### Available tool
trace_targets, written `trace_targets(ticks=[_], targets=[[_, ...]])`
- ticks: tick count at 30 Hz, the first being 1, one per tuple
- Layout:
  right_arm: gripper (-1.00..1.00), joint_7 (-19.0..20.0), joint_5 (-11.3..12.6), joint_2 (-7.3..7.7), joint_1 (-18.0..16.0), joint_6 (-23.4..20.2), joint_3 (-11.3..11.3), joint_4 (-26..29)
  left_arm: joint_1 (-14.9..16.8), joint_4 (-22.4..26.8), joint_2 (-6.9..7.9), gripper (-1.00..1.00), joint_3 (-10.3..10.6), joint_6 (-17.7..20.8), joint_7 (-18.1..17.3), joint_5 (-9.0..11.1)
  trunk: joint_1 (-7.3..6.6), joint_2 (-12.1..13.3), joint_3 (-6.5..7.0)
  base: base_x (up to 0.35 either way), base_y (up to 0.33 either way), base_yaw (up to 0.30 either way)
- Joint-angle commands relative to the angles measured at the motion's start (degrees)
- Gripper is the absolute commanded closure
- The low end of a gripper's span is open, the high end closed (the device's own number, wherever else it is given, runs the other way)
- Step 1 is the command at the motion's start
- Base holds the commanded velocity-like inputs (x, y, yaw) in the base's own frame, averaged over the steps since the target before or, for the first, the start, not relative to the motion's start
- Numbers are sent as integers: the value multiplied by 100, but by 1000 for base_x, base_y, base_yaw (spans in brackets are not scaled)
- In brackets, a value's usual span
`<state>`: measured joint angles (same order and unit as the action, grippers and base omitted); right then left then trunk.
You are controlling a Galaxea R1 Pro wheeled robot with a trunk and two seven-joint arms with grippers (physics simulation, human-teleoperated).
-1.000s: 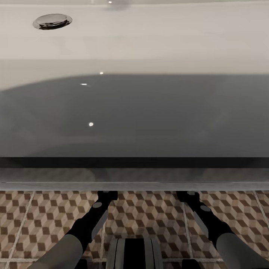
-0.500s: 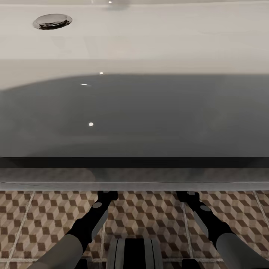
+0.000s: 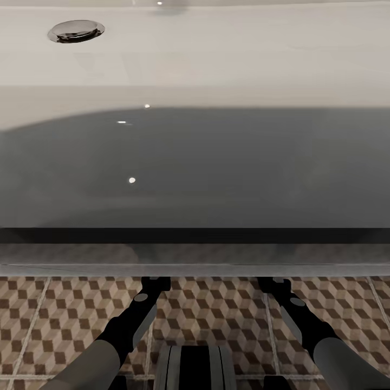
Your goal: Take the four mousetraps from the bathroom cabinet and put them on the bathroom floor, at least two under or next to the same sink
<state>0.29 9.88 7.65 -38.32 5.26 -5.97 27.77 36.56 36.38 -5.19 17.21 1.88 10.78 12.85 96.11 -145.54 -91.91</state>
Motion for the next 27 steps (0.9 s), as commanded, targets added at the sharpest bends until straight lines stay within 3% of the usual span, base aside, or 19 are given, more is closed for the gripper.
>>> trace_targets(ticks=[1,27], targets=[[100,-18,-1,0,0,0,0,0,0,-4,-2,100,1,5,12,-20,0,0,0,0,0,0],[100,-47,-12,1,0,18,0,0,0,-17,-12,100,1,256,3,-20,0,0,0,0,0,0]])
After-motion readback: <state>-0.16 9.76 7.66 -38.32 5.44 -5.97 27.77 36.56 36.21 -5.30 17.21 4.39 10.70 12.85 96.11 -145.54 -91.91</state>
